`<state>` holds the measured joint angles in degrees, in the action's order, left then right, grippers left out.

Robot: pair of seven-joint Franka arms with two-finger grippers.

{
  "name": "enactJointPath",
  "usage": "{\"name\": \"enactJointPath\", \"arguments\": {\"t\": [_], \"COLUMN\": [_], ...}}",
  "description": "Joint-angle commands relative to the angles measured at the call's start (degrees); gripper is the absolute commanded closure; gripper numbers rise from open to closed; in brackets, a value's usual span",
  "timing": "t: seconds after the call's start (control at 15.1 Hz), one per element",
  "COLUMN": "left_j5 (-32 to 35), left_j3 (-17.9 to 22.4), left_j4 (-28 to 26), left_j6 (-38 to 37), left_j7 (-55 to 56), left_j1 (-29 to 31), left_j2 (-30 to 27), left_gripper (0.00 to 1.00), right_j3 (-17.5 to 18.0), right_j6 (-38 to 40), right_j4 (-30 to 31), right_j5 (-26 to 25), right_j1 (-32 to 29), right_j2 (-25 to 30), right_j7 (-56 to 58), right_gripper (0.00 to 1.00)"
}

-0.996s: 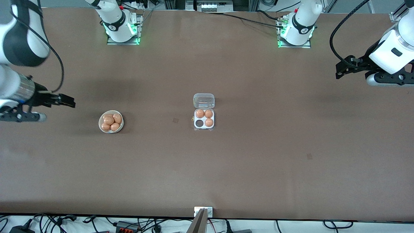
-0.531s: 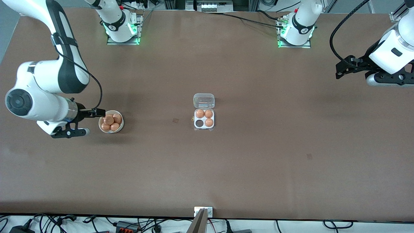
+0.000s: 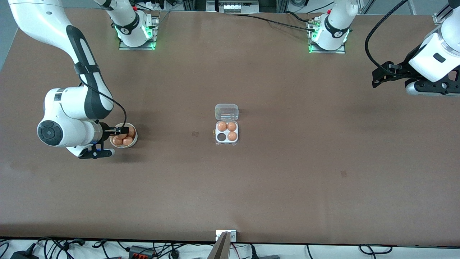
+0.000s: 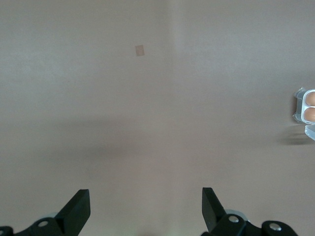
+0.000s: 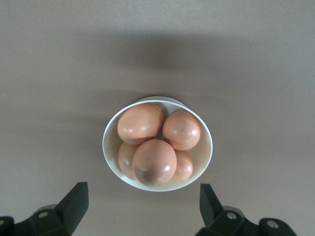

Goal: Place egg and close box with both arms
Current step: 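Reach the right gripper down into the white bowl and grasp an egg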

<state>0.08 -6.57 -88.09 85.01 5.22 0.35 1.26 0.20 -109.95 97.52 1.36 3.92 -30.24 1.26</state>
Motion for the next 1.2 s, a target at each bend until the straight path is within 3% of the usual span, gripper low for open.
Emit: {"name": "enactJointPath", "arguments": {"t": [0.0, 0.33, 0.46, 0.86, 0.93, 1.0, 1.13], "left_j5": [0.89, 0.89, 0.89, 0.8, 0.89, 0.89, 0.89], "left_j3": [-0.2, -0.11, -0.02, -0.02, -0.02, -0.02, -0.02], "left_j4": [1.51, 1.43, 1.43, 1.43, 1.43, 1.43, 1.43], "left_j6": [-1.25, -1.25, -1.16, -1.07, -1.07, -1.07, -1.07], "left_j7": [0.23, 0.23, 0.14, 0.14, 0.14, 0.14, 0.06], "left_j1": [0.26, 0.26, 0.26, 0.53, 0.7, 0.7, 0.7], "left_j2": [0.67, 0.67, 0.67, 0.94, 0.94, 0.94, 1.03], "left_gripper": [0.0, 0.0, 0.0, 0.0, 0.0, 0.0, 0.0], "right_j3": [-0.11, -0.11, -0.11, -0.2, -0.2, -0.2, -0.2], "right_j6": [-0.79, -1.41, -1.49, -2.9, -2.73, -2.38, -2.29], "right_j4": [-0.31, -0.31, -0.4, -0.49, -0.49, -0.49, -0.57], "right_j5": [1.19, 1.1, 1.01, 1.01, 1.01, 1.01, 1.1], "right_j1": [-0.15, 0.03, 0.03, -0.32, -0.32, -0.32, -0.41], "right_j2": [-1.57, -2.8, -2.98, -3.51, -3.51, -3.51, -3.51], "right_j7": [0.14, 0.23, 0.23, 0.23, 0.23, 0.23, 0.49], "right_gripper": [0.0, 0.0, 0.14, 0.17, 0.25, 0.39, 0.77]}}
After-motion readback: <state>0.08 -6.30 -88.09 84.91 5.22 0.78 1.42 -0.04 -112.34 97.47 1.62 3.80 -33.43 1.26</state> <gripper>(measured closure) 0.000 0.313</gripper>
